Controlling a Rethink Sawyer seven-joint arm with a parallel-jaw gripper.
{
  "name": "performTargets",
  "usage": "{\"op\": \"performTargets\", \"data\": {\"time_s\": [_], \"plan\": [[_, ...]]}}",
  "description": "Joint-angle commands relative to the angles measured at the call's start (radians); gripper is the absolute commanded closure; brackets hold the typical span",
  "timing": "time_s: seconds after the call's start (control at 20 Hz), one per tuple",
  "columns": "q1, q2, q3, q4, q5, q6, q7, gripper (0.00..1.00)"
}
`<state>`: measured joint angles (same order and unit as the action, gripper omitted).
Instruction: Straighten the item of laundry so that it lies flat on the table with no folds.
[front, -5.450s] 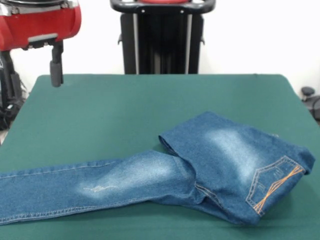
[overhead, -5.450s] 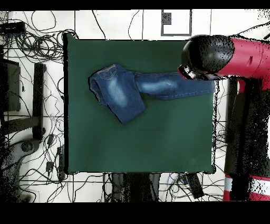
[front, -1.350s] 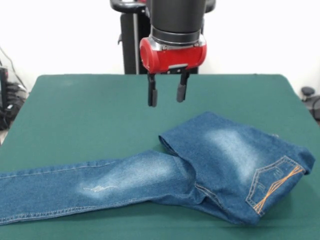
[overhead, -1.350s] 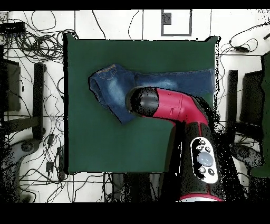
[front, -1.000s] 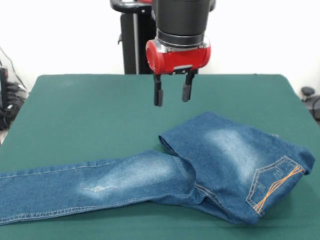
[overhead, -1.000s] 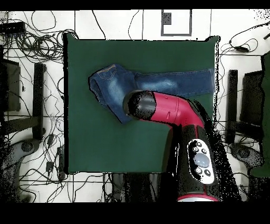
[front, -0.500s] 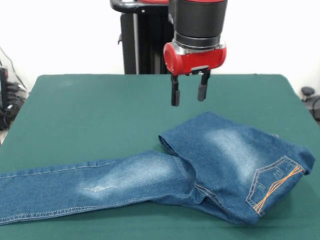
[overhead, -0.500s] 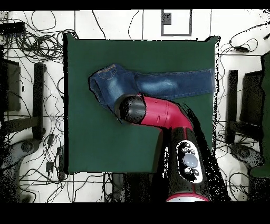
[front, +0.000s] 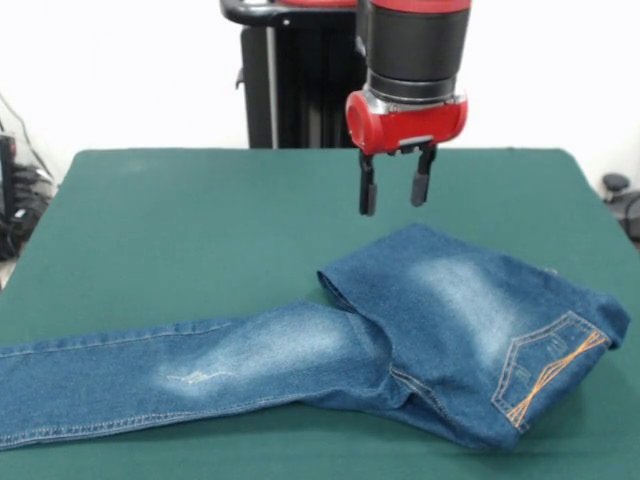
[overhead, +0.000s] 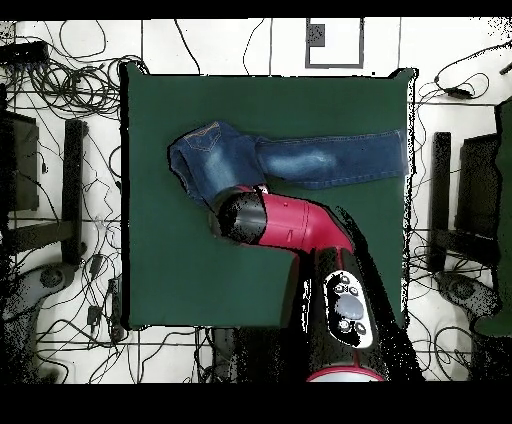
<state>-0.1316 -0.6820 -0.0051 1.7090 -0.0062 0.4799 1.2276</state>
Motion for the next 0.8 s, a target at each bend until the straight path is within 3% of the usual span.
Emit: {"op": "performTargets", "data": {"time_s": [0.05, 0.8], "plan": [[0.016, 0.073, 0.024, 0.109, 0.048, -0.083, 0.289, 0.0], [0.012, 0.084, 0.033, 0.108, 0.076, -0.115, 0.286, 0.0]]}}
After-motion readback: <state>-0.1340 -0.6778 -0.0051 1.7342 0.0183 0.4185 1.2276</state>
